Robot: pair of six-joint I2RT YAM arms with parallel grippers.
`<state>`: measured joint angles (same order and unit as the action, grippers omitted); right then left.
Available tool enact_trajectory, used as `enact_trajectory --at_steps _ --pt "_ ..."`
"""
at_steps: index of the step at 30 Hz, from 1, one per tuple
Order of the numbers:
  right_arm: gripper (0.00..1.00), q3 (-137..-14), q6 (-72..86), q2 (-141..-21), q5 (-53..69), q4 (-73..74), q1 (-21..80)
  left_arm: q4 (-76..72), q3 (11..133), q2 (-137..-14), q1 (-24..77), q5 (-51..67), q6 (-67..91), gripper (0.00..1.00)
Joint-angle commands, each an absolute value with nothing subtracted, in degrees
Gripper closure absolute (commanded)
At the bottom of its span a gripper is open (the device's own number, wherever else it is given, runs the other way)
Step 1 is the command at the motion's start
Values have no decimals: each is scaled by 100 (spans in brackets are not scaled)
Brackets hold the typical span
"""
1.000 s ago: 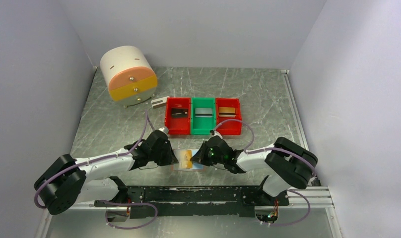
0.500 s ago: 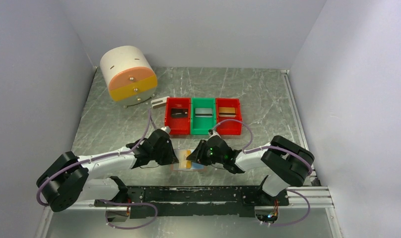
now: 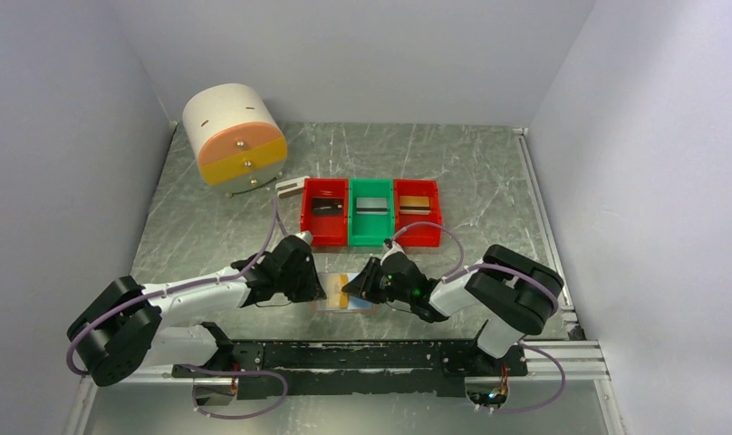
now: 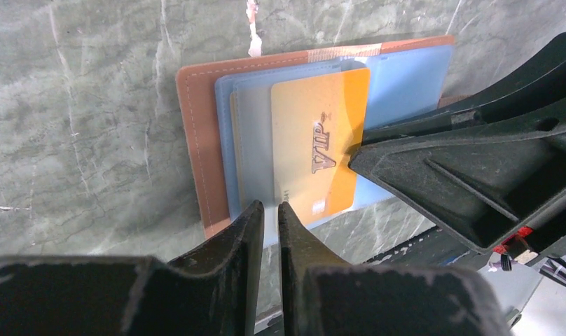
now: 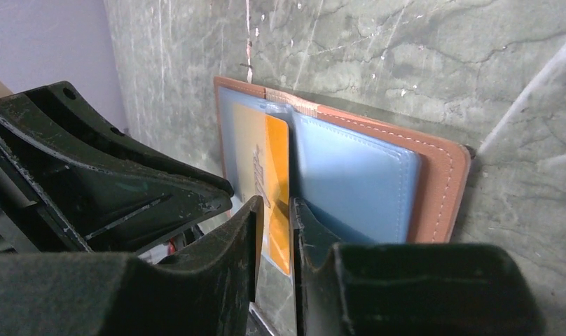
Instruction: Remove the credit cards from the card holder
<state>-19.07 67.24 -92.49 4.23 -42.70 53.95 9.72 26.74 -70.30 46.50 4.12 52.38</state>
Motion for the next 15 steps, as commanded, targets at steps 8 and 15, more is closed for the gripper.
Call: enact_trajectory --at_steps 8,15 --pt "89 -1712 6658 -9400 349 -4363 5366 1258 2910 -6976 4736 261 5180 80" --pt "97 -1545 6682 -9031 152 -4122 5365 1221 2885 -7005 4748 281 5196 80"
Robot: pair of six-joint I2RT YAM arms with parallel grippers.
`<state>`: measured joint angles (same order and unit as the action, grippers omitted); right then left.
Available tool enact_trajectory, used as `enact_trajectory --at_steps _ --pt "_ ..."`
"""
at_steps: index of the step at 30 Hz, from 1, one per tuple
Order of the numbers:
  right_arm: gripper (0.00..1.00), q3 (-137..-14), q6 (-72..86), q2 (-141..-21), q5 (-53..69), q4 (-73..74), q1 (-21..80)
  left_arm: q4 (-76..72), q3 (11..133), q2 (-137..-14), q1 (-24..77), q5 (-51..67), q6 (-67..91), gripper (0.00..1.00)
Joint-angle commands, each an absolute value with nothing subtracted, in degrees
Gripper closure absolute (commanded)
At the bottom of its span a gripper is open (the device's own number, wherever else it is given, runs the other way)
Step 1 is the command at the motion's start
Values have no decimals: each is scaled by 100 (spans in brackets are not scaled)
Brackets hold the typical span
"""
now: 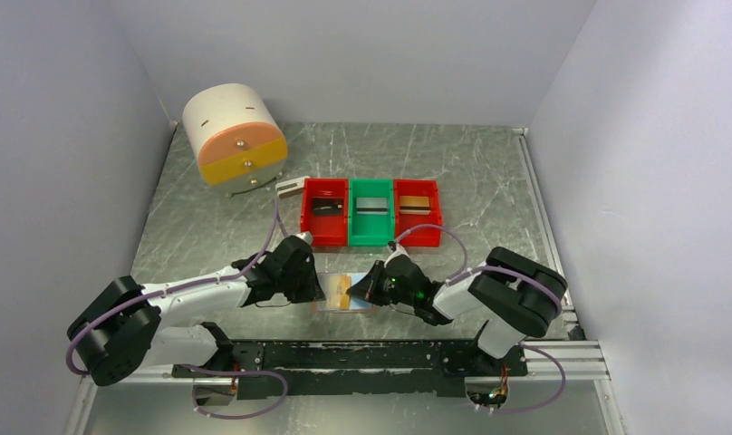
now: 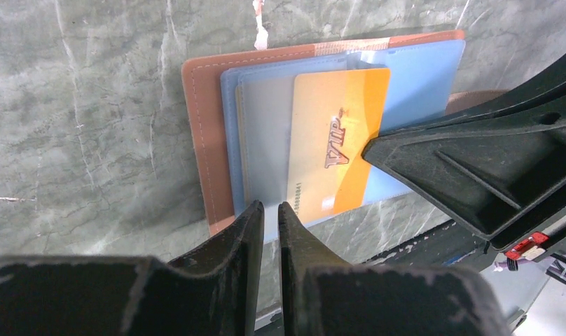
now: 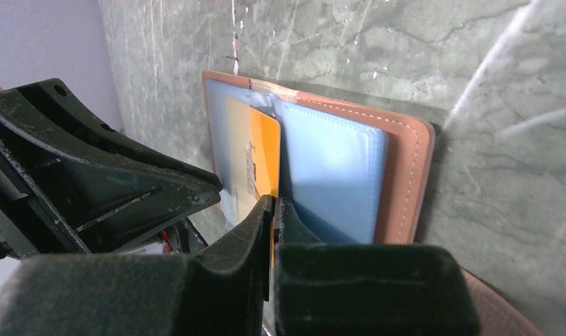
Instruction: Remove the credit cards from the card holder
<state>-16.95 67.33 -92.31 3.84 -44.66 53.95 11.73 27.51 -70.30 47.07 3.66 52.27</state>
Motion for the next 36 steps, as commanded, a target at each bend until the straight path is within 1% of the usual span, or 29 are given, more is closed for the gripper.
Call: enact_trajectory --at_steps 1,3,8,12,15,18,20,25,34,36 --pt "97 -1553 6679 -8993 133 -4054 5363 1211 2885 -7008 4746 281 5195 80" --pt "96 -1545 6658 -8930 100 -3994 5367 1207 2896 -7005 4753 294 5181 80" --pt "84 -1638 6681 -9099 285 -4105 5360 935 2859 -7085 4770 573 5027 78" --pt "74 -1582 6836 -9249 314 -4490 5356 1052 2940 -7140 4833 478 4998 78" --pt "69 -1576 6897 -9311 271 -4566 5357 1181 2970 -7192 4859 385 5001 79" --pt "69 -1634 6887 -9411 314 -4600 5360 1176 2954 -7253 4875 369 5009 79" --pt "72 -1643 6890 -9490 381 -4695 5364 1172 2953 -7294 4892 364 5025 79" --pt "76 -1668 6821 -9577 423 -4655 5362 1175 2969 -7343 4930 321 5036 80" --pt "76 -1502 7029 -9876 584 -5363 5361 1214 3014 -7392 4983 222 5036 86" --pt "77 -1469 7049 -9935 567 -5460 5363 1242 3015 -7392 4983 179 5043 87"
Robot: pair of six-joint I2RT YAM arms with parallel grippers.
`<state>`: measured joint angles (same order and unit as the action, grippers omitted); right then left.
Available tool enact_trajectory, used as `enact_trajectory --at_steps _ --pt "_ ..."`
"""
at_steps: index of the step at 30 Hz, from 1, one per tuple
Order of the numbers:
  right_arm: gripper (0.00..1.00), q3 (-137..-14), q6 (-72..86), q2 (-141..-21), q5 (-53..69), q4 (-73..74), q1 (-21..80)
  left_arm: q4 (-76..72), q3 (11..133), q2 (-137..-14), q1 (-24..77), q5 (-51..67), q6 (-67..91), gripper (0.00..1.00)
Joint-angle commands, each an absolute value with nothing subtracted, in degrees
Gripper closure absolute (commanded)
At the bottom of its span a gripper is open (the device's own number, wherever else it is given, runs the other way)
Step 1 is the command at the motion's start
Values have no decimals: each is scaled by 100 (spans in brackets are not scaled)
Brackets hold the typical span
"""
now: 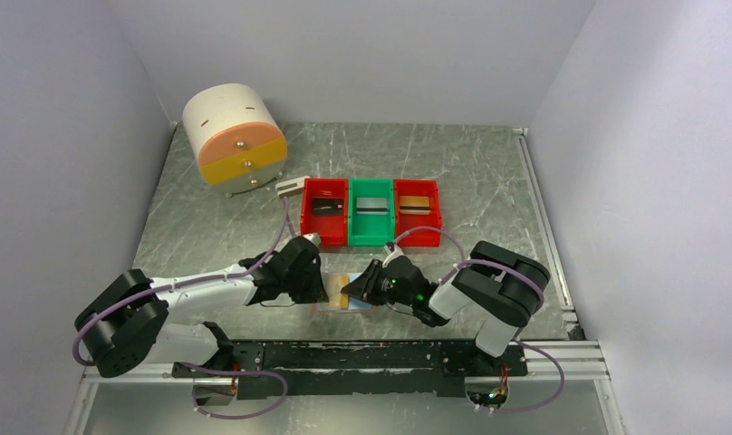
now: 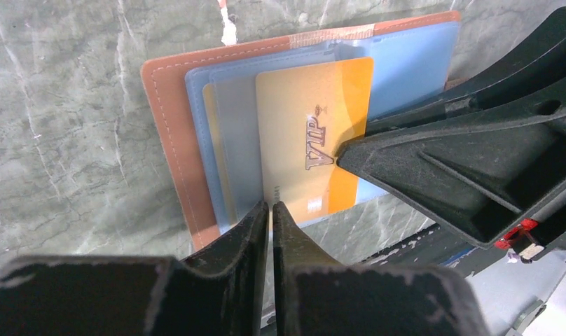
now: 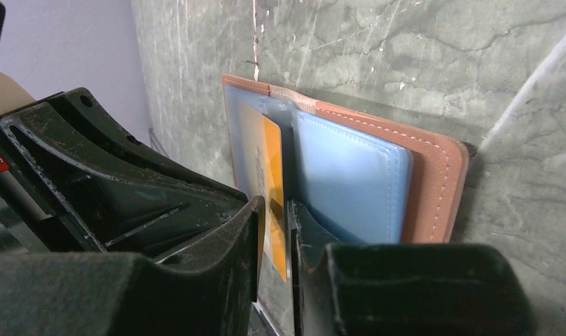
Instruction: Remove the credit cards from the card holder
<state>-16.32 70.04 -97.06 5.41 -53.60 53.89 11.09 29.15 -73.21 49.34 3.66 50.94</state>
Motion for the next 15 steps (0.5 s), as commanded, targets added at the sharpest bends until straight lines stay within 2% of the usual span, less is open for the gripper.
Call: enact_trajectory --at_steps 1,15 --pt "79 -1462 7038 -9942 549 -5454 5367 1252 3015 -7392 4988 164 5045 87" --pt "100 -1321 7043 -9700 430 -5390 5364 1370 3076 -7457 5025 32 5080 89"
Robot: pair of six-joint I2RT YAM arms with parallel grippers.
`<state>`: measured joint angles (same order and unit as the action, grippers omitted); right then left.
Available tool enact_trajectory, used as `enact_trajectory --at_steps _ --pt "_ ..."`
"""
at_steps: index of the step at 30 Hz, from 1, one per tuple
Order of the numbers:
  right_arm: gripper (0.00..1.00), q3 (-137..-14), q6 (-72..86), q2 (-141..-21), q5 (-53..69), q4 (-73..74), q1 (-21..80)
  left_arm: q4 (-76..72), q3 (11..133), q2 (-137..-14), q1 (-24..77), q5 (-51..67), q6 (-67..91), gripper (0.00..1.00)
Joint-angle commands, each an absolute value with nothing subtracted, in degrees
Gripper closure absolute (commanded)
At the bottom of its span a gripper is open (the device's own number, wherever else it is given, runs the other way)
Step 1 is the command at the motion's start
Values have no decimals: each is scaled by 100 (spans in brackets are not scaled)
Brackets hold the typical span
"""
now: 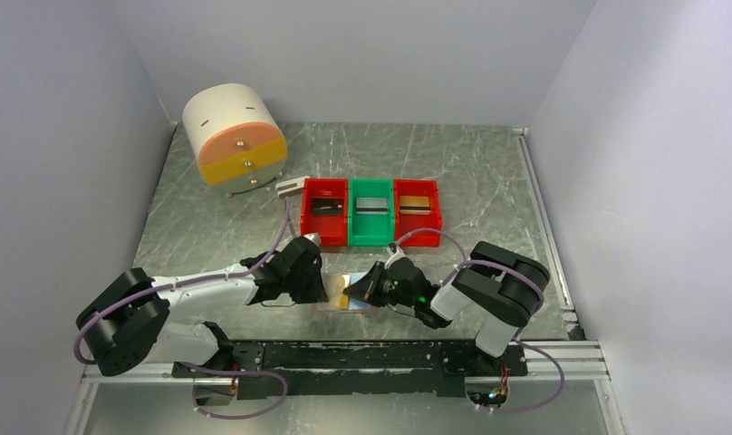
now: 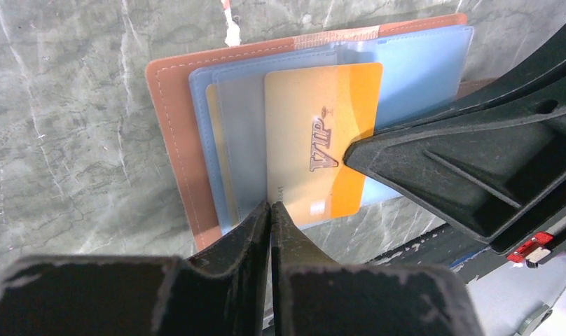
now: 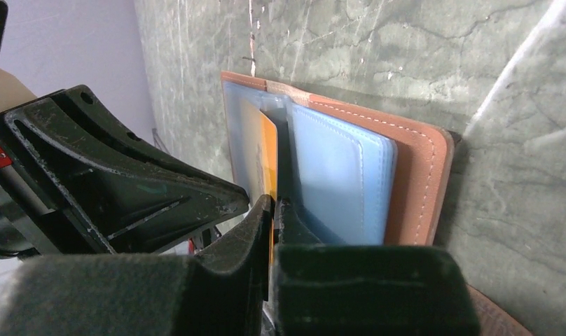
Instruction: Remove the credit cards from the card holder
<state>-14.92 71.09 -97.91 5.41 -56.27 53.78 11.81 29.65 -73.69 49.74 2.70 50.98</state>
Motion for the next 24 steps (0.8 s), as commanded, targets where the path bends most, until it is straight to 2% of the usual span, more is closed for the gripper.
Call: enact_trajectory --at_steps 1,10,13,20,24 --pt "100 -1305 7033 -9649 390 -5339 5362 1380 3076 -7447 5027 20 5088 89" --pt "100 -1442 6704 -8718 -109 -3732 5349 1355 3011 -7235 5045 -50 5167 86" --pt "100 -1332 6668 -8420 -162 -3639 5345 1349 3014 -7174 5045 -79 5177 84" --pt "100 -1265 6425 -7799 -211 -3316 5344 1277 3016 -7017 5065 -66 5194 72" --pt "100 -1420 6179 -7566 -260 -2956 5343 1271 3037 -6914 5063 -100 5183 71"
